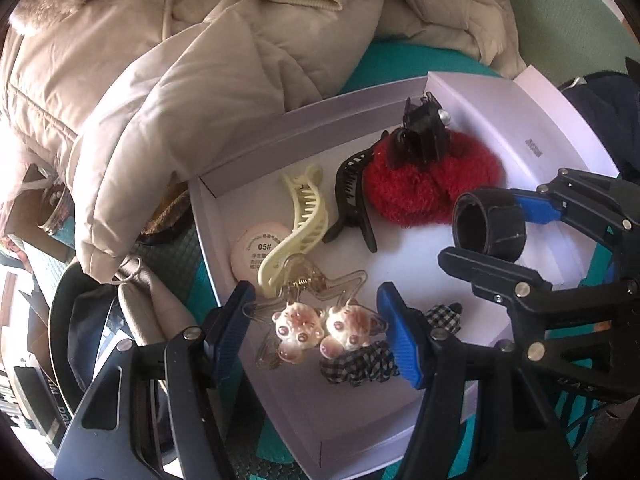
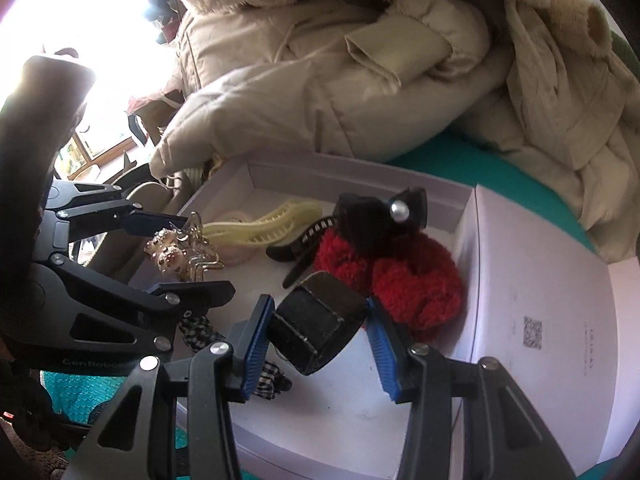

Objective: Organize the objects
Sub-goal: 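Lower the black hair tie and star clip into the box, then open the right gripper releasing the hair tie while the left releases the star clip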

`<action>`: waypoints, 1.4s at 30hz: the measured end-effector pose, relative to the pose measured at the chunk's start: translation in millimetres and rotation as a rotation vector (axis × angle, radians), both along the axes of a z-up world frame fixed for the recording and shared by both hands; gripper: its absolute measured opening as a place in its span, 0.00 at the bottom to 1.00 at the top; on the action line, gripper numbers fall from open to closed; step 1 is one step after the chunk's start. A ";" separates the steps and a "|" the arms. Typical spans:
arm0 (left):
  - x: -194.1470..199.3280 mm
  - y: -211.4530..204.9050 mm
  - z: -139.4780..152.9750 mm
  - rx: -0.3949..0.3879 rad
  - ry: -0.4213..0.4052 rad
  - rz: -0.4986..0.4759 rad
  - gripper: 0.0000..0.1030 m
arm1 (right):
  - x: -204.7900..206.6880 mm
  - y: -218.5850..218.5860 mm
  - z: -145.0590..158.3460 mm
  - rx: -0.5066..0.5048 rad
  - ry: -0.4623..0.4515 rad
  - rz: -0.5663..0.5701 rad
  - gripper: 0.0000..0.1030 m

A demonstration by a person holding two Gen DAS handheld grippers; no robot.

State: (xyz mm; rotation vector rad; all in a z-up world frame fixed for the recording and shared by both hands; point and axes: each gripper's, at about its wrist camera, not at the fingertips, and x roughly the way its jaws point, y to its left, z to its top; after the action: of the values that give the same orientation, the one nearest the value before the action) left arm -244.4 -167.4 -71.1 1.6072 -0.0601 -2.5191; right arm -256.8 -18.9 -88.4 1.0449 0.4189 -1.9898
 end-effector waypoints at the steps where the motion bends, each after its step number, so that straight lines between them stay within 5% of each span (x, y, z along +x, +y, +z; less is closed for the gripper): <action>1: -0.9 1.5 -1.8 -0.005 -0.004 -0.002 0.60 | -0.2 0.4 -1.7 0.003 -0.003 0.000 0.45; 16: -14.4 17.2 -15.5 -0.081 -0.025 -0.023 0.60 | -4.6 4.1 -14.5 0.038 -0.021 -0.007 0.45; 38: -22.8 18.9 -29.0 -0.047 -0.045 -0.042 0.60 | -6.1 -7.4 -18.5 0.102 -0.004 -0.008 0.46; 42: -19.6 18.0 -26.6 -0.053 -0.042 -0.032 0.60 | -7.5 -7.0 -18.0 0.106 -0.018 -0.029 0.57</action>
State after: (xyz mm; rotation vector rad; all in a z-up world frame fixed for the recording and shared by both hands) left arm -264.0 -149.4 -97.7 1.6520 -0.1566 -2.4852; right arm -264.3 -26.0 -106.4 1.1396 0.5071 -2.0006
